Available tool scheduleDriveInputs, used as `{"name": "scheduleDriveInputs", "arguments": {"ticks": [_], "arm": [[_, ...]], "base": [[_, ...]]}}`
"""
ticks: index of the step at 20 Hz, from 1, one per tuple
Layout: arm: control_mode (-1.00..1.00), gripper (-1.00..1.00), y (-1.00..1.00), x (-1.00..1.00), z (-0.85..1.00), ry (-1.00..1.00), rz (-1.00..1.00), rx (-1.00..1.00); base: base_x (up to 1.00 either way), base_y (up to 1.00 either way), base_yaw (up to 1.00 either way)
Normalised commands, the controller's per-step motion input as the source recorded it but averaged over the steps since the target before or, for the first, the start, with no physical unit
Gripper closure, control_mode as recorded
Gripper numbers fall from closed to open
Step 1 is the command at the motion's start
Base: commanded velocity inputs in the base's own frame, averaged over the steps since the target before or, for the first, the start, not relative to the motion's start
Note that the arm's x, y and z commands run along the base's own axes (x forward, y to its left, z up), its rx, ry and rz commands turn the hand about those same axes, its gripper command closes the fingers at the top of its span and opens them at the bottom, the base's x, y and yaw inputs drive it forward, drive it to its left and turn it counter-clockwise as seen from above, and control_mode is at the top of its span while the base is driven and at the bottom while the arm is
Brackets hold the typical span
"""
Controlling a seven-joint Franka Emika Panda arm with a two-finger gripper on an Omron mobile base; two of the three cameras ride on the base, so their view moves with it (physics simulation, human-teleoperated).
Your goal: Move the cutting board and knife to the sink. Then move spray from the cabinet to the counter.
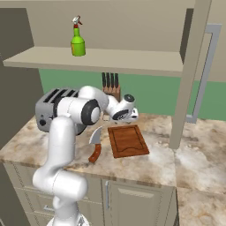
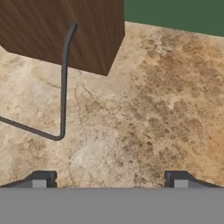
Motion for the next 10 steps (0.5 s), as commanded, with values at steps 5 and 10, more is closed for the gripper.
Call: {"name": "scheduleDriveInputs", "arguments": {"ticks": [5, 10], "arm": [[-1.0, -1.0, -0.06, 0.18, -0.24, 0.0, 0.02, 0.0], [-1.0, -1.0, -0.06, 0.06, -0.23, 0.0, 0.01, -0.01]], "base": [[0.0, 0.0, 0.0], [0.0, 0.0, 0.0]]}}
